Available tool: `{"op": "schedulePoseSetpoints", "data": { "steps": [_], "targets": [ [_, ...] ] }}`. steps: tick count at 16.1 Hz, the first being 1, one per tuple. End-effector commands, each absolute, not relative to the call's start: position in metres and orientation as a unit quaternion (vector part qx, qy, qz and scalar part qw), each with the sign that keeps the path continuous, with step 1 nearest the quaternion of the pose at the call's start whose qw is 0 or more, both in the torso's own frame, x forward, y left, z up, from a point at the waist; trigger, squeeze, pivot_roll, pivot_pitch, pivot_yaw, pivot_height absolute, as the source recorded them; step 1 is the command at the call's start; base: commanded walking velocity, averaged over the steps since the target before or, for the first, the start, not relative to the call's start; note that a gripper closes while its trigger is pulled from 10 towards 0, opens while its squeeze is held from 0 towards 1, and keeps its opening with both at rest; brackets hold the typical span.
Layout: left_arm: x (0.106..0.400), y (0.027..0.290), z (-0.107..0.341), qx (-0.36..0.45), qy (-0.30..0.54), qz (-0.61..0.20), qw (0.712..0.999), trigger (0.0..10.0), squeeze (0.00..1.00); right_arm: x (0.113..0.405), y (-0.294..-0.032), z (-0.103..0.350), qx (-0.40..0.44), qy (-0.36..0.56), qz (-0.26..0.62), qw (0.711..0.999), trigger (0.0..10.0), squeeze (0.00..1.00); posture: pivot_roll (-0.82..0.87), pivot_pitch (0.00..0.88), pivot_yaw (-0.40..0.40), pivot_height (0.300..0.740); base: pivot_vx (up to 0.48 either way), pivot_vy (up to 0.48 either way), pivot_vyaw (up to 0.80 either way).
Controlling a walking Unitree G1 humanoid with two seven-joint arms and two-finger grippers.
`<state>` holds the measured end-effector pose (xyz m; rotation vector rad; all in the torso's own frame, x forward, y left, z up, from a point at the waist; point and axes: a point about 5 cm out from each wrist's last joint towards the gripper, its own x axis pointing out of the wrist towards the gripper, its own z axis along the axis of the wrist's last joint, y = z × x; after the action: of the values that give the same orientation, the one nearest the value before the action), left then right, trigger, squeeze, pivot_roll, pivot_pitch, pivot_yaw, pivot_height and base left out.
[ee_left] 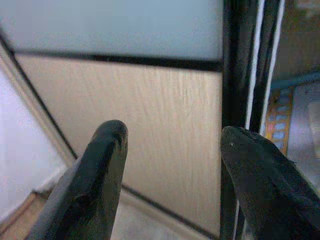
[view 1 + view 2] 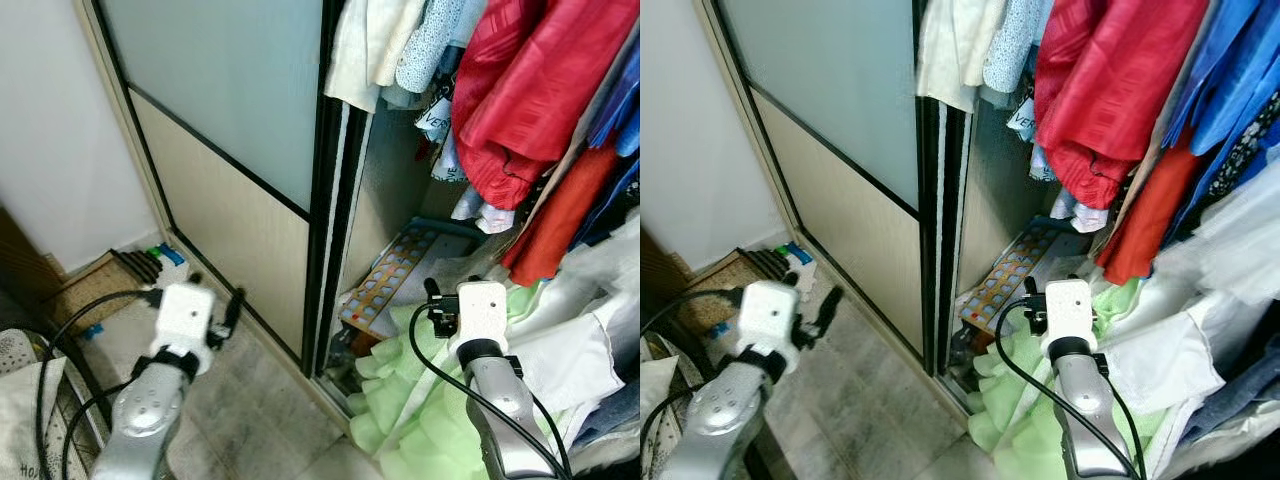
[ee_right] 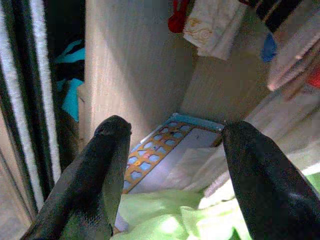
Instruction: Clean up the room
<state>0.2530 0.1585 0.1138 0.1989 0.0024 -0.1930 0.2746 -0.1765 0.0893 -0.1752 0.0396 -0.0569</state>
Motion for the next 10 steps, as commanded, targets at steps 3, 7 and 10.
{"op": "schedulePoseSetpoints", "data": {
  "steps": [3, 7, 10],
  "targets": [
    [0.26, 0.156, 0.116, 0.096, -0.007, -0.064, 0.993, 10.0, 0.0, 0.273, -0.188, 0.095, -0.09, 0.012, -0.066, 0.994, 10.0, 0.0, -0.11, 0.006, -0.031, 0.74, 0.0, 0.0, 0.0],
    [0.255, 0.164, 0.117, 0.081, -0.005, -0.038, 0.996, 10.0, 0.0, 0.278, -0.191, 0.098, -0.095, 0.013, -0.06, 0.994, 10.0, 0.0, -0.08, 0.047, -0.065, 0.74, 0.0, 0.0, 0.0],
    [0.255, 0.161, 0.118, 0.083, -0.005, -0.061, 0.995, 10.0, 0.0, 0.279, -0.19, 0.099, -0.092, 0.01, -0.065, 0.994, 10.0, 0.0, -0.08, 0.064, -0.038, 0.74, 0.0, 0.0, 0.0]
  ]
}}
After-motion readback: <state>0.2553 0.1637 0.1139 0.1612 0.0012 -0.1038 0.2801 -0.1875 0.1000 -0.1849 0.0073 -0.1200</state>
